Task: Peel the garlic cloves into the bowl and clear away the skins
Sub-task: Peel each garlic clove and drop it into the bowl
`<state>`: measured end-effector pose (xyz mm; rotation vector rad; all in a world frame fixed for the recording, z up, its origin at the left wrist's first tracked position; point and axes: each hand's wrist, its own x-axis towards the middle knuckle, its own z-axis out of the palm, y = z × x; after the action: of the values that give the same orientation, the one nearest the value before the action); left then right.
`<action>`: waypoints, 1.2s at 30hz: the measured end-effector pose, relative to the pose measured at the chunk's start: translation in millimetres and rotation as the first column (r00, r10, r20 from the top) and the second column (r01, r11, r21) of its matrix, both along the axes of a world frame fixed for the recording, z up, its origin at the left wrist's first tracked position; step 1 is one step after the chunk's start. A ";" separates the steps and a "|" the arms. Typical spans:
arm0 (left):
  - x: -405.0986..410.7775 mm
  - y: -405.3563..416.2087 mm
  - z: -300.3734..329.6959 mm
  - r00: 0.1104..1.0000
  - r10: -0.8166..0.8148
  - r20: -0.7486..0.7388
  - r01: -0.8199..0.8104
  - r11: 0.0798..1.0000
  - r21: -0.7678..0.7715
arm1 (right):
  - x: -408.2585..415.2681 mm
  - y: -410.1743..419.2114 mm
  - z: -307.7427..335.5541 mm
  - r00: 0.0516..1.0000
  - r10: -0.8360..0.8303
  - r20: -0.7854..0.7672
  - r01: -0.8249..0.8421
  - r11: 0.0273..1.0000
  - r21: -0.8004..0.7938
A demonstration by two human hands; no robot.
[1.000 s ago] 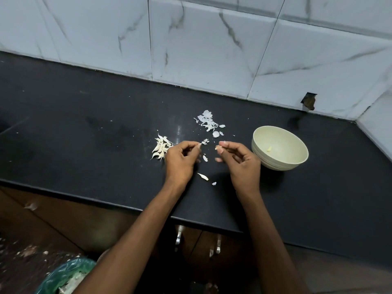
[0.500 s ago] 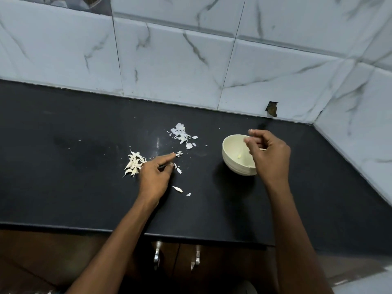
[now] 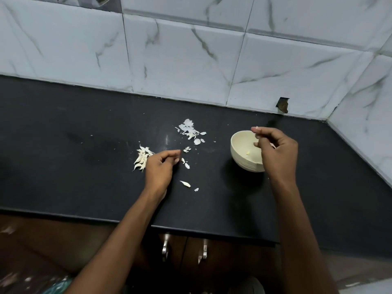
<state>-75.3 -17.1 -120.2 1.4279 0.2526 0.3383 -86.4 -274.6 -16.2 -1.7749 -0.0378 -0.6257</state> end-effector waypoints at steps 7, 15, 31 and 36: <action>-3.6 -1.2 11.0 1.000 0.029 0.009 -0.027 0.983 -0.179 | -24.5 76.1 -47.6 0.912 0.359 -0.198 -0.399 0.890 -0.221; -6.5 0.8 10.7 0.999 -0.014 0.037 0.021 0.981 -0.195 | -16.5 100.4 -75.7 0.882 0.244 -0.403 -0.451 0.687 -0.569; -12.7 1.8 12.0 0.981 -0.151 0.119 0.153 0.988 -0.012 | 21.6 108.8 -78.3 0.788 0.589 -0.177 -0.451 0.749 0.485; -15.7 1.2 14.4 0.985 -0.136 0.106 0.137 0.991 0.006 | 16.9 108.6 -79.5 0.799 0.580 -0.160 -0.431 0.736 0.522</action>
<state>-91.0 -15.9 -105.8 1.4127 0.0678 0.3004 -69.5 -166.0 -95.7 -1.2845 -0.1461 0.0687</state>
